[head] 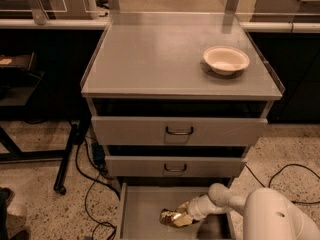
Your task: Pick orange can from bottom drawer and place on counter
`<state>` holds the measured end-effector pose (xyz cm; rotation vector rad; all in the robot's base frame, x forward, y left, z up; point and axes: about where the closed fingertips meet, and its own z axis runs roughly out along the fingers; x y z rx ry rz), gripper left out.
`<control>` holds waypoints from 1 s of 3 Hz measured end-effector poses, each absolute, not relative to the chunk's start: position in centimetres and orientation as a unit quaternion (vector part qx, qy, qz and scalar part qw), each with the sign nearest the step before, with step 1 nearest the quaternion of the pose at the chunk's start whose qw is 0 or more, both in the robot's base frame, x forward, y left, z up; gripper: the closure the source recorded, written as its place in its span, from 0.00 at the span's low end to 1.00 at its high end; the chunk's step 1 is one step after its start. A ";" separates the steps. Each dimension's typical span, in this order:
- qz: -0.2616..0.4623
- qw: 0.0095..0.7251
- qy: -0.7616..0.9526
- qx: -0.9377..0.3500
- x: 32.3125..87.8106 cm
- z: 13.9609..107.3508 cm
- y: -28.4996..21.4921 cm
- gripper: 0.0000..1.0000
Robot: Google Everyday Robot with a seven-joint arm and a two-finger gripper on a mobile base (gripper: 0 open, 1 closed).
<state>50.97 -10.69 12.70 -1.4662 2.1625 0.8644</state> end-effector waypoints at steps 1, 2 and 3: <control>0.308 0.194 0.771 -0.523 51.0 12.7 -10.7 0.89; 0.308 0.194 0.771 -0.523 51.0 12.7 -10.7 1.00; 0.314 0.203 0.776 -0.507 50.7 15.1 -11.4 1.00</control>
Offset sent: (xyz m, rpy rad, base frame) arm 0.0000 0.0000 0.0000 0.0000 0.0000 0.0000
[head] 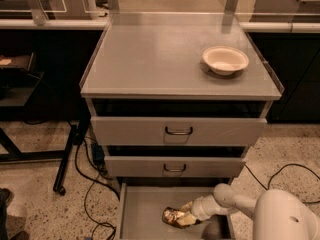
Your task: Pick orange can from bottom drawer and place on counter
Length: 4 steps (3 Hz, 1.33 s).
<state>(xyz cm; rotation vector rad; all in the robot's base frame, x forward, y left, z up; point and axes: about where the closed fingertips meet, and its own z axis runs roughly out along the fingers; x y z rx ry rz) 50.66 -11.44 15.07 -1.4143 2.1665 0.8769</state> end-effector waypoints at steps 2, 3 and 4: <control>0.277 0.245 0.809 -0.457 48.8 25.9 -16.4 1.00; 0.287 0.232 0.803 -0.469 46.8 26.5 -15.5 1.00; 0.288 0.233 0.805 -0.463 46.2 28.6 -16.4 1.00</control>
Offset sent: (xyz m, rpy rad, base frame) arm -0.0579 -0.0713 0.1869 -0.0457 -0.0781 -0.1994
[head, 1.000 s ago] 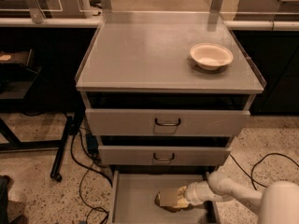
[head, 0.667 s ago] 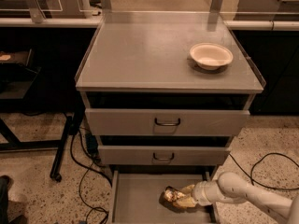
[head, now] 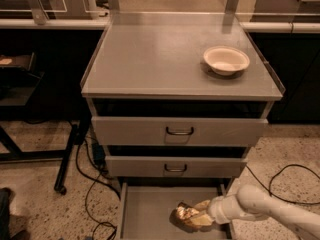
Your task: Pick orange can from bottom drawer and place on counter
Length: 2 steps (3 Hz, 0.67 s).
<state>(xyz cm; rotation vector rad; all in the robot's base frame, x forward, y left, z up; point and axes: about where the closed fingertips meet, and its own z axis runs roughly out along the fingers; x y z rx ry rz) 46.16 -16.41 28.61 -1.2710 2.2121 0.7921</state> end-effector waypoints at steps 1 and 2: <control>0.288 0.239 0.810 -0.452 44.1 32.4 -18.3 1.00; 0.282 0.262 0.806 -0.449 42.1 37.0 -19.6 1.00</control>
Offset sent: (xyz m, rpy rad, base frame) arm -0.0683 -0.0551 0.1529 0.0379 -0.1087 -0.0773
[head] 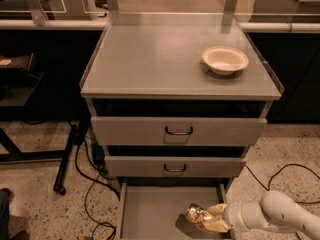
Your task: Pick orange can from bottom drawer and place on counter
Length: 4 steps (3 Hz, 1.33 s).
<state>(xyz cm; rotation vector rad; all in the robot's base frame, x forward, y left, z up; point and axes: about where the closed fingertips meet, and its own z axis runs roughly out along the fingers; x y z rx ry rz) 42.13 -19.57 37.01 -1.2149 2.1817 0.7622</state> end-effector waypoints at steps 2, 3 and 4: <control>0.293 0.278 0.783 -0.473 42.7 38.9 -17.8 1.00; 0.317 0.280 0.748 -0.511 42.7 42.7 -14.1 1.00; 0.338 0.286 0.700 -0.560 42.2 47.9 -10.4 1.00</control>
Offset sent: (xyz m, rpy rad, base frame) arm 0.0191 0.0447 0.0334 0.0776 -0.0858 0.1406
